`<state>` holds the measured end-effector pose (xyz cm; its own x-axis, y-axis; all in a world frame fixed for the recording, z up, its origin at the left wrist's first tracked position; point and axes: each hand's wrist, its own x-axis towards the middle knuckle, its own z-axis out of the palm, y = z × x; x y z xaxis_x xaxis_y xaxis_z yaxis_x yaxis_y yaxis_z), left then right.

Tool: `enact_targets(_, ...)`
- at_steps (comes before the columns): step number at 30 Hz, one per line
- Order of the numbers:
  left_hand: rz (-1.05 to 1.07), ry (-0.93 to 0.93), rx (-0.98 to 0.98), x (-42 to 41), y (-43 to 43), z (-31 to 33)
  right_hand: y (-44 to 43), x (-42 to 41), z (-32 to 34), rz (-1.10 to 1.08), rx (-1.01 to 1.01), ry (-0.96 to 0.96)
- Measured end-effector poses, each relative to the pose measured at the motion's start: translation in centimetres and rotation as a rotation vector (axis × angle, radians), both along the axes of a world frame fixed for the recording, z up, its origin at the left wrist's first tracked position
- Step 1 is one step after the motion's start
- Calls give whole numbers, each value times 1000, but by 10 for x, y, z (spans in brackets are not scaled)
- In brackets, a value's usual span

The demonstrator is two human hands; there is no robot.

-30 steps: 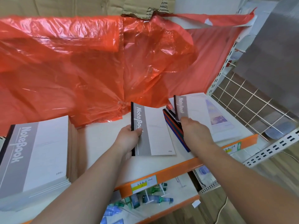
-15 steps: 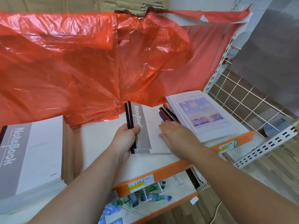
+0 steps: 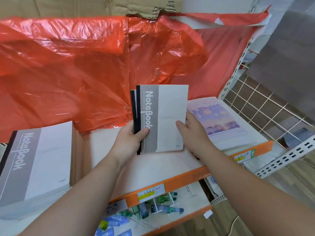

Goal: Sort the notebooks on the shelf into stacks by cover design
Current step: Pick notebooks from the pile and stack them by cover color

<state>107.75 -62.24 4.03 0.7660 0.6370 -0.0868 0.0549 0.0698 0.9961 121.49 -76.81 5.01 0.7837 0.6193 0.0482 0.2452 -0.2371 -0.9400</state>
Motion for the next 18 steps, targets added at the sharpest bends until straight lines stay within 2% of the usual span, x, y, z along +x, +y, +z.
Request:
enact_targets(3,89,23,139,-2,5,-3,8,-5,-4,31,45,-37)
enact_targets(9,105,216,304,-8,0,-23,13,-15,-32,82,-130,12)
enact_targets(14,130,202,337,-8,5,-20,17,-16,-20,84,-92,-16)
enact_targets(18,110,303,345,-10,3,-32,13,-19,-30,111,-176,60)
